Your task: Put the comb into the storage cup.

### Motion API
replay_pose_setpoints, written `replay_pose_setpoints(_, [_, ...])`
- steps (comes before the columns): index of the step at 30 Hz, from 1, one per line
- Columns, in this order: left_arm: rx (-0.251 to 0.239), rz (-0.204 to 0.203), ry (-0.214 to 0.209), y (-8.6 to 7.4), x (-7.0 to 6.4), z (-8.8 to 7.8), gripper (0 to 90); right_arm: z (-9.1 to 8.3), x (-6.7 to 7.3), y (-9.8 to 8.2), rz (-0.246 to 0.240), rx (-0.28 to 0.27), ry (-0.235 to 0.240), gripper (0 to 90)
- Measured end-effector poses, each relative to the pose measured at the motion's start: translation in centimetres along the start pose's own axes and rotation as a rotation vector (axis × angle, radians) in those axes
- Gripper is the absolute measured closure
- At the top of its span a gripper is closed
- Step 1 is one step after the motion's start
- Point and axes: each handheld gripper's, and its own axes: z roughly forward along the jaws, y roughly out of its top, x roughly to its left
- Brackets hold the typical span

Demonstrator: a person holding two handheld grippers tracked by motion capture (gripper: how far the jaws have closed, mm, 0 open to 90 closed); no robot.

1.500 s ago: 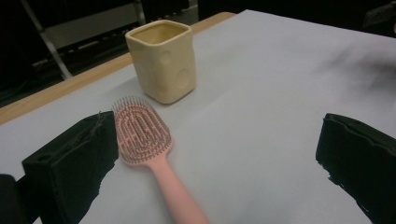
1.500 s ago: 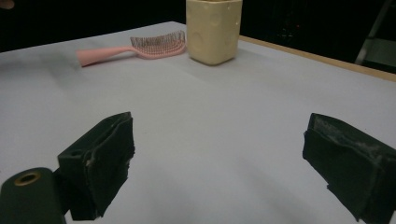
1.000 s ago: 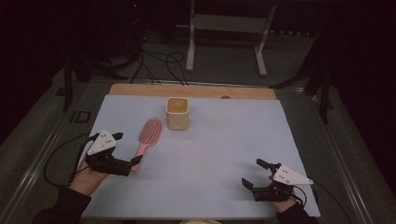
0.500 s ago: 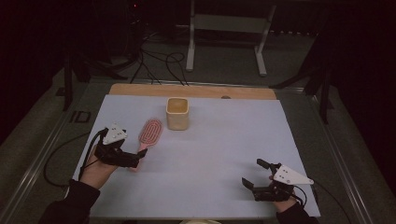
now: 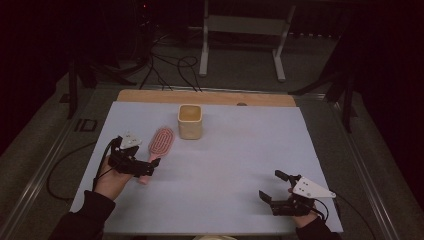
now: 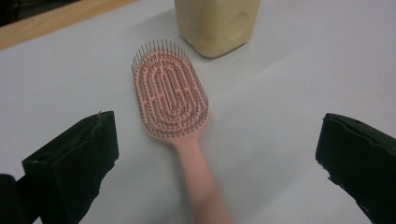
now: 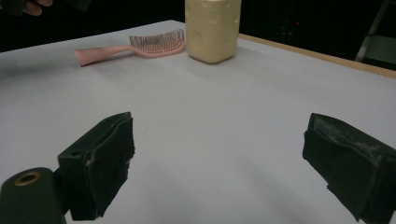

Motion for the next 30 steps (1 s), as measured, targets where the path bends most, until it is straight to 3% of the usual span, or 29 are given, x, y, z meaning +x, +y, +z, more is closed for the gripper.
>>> replay_pose_setpoints(17, [0.112, -0.080, 0.031, 0.8, 0.3, 2.2, 0.1, 0.0, 0.0, 0.0, 0.009, 0.001, -0.001, 8.6])
replay_pose_setpoints(30, [0.212, -0.187, 0.035, 1.8, 1.2, 3.0, 0.1, 0.1, -0.1, -0.1, 0.014, 0.007, -0.003, 8.7])
